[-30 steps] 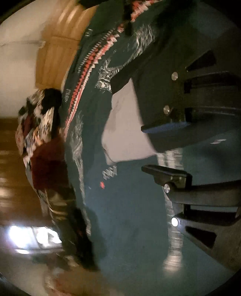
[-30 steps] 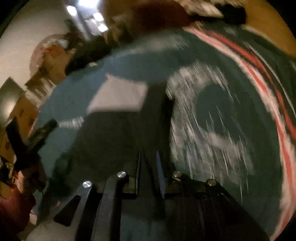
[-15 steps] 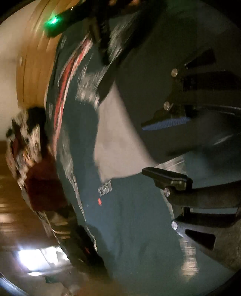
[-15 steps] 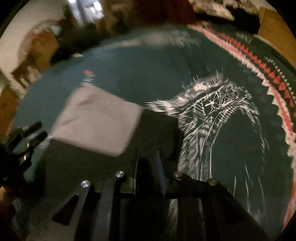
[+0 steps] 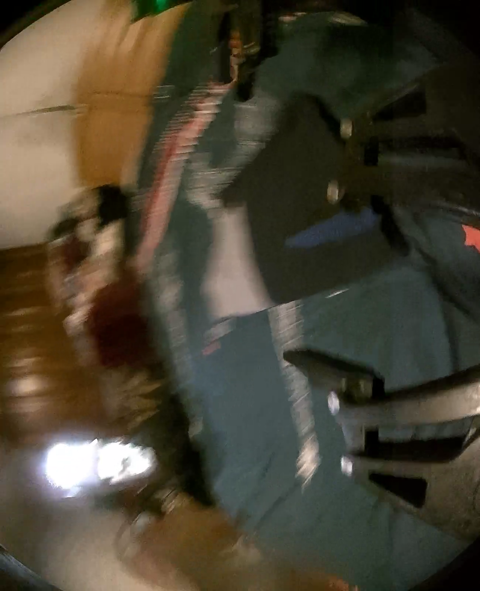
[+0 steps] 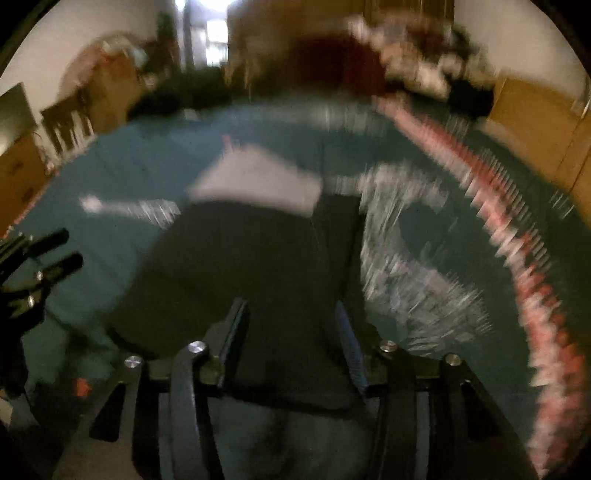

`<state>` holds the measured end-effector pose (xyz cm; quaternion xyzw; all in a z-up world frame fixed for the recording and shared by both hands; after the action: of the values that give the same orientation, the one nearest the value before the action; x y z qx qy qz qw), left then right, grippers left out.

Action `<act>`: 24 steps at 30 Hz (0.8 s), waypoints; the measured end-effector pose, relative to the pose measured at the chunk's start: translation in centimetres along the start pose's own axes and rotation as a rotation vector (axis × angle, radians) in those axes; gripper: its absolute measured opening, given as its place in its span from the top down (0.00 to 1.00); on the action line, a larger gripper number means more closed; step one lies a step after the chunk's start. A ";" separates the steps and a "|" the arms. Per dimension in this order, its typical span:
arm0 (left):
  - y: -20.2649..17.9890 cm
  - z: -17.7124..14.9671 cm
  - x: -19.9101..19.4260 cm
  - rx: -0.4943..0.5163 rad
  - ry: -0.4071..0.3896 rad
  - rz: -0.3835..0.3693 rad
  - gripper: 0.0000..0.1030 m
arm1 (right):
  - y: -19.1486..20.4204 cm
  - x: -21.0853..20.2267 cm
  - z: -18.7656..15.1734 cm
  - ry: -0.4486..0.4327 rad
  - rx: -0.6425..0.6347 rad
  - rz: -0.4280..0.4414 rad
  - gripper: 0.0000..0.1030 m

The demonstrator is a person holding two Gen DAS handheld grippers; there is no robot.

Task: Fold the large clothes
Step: 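Open both tools and lift them off the folded jacket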

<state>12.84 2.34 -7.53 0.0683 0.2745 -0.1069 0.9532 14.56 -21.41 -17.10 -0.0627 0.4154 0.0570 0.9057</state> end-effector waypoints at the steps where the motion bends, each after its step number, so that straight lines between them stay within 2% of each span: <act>1: 0.3 1.4 -2.1 -0.011 -0.063 0.019 0.09 | 0.1 -2.0 0.6 -0.044 0.002 -0.013 0.39; 2: 0.5 3.1 -5.2 -0.027 -0.154 0.046 0.00 | 0.6 -4.9 1.4 -0.103 0.009 -0.025 0.33; 4: 0.4 5.3 -8.4 -0.042 -0.243 0.061 0.00 | 1.2 -11.7 2.6 -0.251 0.027 -0.068 0.00; 5: 0.1 5.7 -9.5 -0.046 -0.257 0.054 0.00 | 1.4 -14.4 3.1 -0.319 0.035 -0.086 0.00; 7: -0.6 5.5 -9.8 -0.034 -0.217 0.058 0.00 | 2.1 -18.3 3.9 -0.382 0.045 -0.106 0.00; 8: -1.2 5.0 -9.7 -0.027 -0.165 0.060 0.00 | 2.4 -19.5 3.6 -0.370 0.061 -0.099 0.00; 9: -2.1 4.1 -8.9 -0.045 -0.074 0.033 0.00 | 2.7 -20.0 3.4 -0.337 0.079 -0.090 0.00; 10: -2.7 3.2 -8.4 -0.045 -0.010 0.013 0.00 | 2.9 -20.0 2.8 -0.276 0.107 -0.078 0.00; 11: -3.3 2.4 -8.1 -0.037 0.026 0.008 0.00 | 3.2 -19.4 1.9 -0.197 0.133 -0.065 0.00; 14: -5.3 0.2 -7.6 -0.007 0.092 0.016 0.00 | 3.9 -18.2 -0.8 -0.047 0.150 -0.083 0.00; 17: -5.7 -1.4 -7.1 -0.046 0.183 -0.001 0.00 | 3.5 -17.6 -3.0 0.015 0.162 -0.118 0.00; 20: -5.8 -2.2 -8.1 -0.054 0.199 0.049 0.00 | 2.9 -17.5 -4.3 0.060 0.183 -0.119 0.00; 24: -5.3 -1.6 -9.1 -0.092 0.199 0.080 0.00 | 2.1 -18.0 -5.4 0.059 0.201 -0.140 0.00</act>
<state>3.19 -0.96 -4.37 0.0459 0.3695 -0.0489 0.9268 -1.42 -21.16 -7.02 -0.0019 0.4402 -0.0500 0.8965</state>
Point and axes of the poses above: each gripper's, at about its wrist camera, not at the fingertips, and x roughly the way its jaws point, y to its left, z to its top, the point moved 9 cm from there along x, roughly the way its jaws point, and after that the axes turned 6 degrees about y, right-handed, at the moved point
